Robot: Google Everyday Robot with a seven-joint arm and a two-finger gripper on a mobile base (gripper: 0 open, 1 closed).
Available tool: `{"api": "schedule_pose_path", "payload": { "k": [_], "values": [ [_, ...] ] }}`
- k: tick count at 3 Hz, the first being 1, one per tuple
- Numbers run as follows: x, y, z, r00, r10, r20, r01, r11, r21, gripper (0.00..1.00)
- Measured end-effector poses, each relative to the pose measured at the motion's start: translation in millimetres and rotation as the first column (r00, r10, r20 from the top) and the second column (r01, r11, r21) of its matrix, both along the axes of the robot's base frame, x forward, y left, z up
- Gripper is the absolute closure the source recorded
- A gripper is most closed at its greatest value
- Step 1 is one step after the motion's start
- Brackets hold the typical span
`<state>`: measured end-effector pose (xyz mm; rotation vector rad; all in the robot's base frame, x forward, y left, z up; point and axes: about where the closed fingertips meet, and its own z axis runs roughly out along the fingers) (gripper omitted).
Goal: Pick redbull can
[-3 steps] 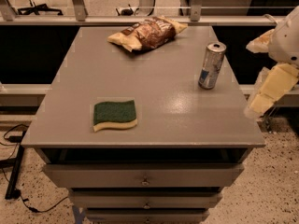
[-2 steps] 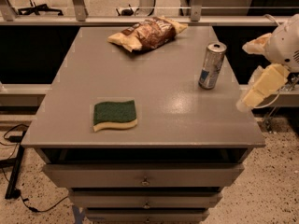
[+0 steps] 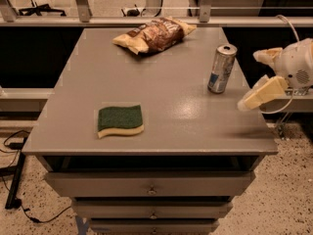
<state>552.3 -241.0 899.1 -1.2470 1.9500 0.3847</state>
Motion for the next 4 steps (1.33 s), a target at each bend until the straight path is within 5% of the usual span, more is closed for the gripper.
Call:
{"api": "schedule_pose_path", "payload": {
  "k": [1,2,4],
  "values": [
    [25,7,-10,0.9997,-0.010,0.021,0.006,0.984,0.176,0.00],
    [40,16,-5,0.9993,0.005,0.038,-0.016,0.958,0.286,0.00],
    [43,46,10,0.9948,0.080,0.062,-0.099,0.902,0.421,0.40]
  ]
}}
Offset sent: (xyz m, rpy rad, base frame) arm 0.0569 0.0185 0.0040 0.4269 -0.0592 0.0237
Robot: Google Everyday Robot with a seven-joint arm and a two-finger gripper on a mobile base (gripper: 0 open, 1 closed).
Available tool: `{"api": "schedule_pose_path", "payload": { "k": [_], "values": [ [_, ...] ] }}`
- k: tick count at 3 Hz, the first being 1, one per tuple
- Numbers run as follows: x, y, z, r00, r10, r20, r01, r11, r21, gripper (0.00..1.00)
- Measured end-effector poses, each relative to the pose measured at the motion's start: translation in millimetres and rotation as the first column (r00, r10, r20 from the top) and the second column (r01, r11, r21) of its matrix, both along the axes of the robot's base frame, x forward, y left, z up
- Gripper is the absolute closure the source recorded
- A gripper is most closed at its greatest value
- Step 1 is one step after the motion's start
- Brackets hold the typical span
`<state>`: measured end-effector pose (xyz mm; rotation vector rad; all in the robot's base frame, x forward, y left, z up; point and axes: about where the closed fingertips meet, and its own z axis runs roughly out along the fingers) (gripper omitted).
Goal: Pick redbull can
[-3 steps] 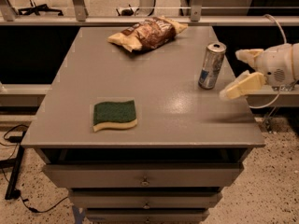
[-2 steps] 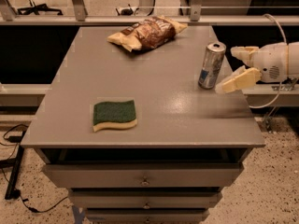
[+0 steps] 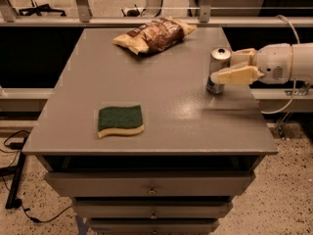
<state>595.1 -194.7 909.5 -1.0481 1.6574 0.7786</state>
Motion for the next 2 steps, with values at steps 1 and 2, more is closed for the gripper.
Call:
{"api": "schedule_pose_path", "payload": {
  "k": [1,2],
  "values": [
    [3,12,13,0.9994,0.018,0.029,-0.019,0.999,0.038,0.70],
    [13,8,35,0.9972,-0.006,0.075,0.001,0.997,0.076,0.99]
  ]
}}
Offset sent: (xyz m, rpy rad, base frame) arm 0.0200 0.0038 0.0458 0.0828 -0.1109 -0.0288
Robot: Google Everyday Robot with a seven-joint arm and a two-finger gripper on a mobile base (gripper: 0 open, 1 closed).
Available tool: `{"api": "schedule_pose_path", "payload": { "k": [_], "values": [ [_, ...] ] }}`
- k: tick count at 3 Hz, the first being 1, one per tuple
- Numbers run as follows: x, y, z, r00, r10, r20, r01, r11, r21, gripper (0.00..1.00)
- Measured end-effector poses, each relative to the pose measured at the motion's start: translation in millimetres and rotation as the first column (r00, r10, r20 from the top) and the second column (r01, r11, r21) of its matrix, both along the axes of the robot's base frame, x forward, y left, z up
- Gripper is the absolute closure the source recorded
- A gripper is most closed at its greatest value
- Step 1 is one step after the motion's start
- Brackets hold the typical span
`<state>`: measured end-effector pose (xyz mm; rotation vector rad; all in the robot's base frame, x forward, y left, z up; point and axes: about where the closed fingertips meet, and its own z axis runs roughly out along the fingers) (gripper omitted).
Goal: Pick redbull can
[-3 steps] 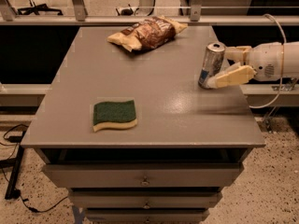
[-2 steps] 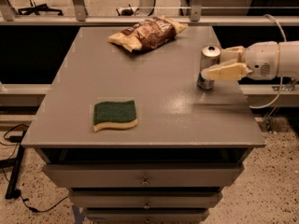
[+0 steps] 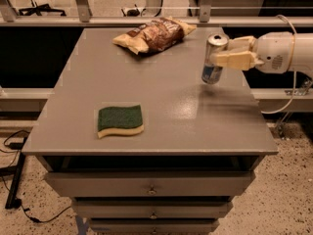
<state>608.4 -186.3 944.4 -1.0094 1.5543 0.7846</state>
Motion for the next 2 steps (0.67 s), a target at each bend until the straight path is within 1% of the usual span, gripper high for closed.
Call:
{"api": "schedule_pose_path", "payload": {
  "k": [1,2],
  "values": [
    [6.6,-12.6,32.2,0.9986,-0.021,0.048,0.019,0.999,0.045,1.00],
    [6.6,-12.6,32.2,0.9986,-0.021,0.048,0.019,0.999,0.045,1.00]
  ]
}}
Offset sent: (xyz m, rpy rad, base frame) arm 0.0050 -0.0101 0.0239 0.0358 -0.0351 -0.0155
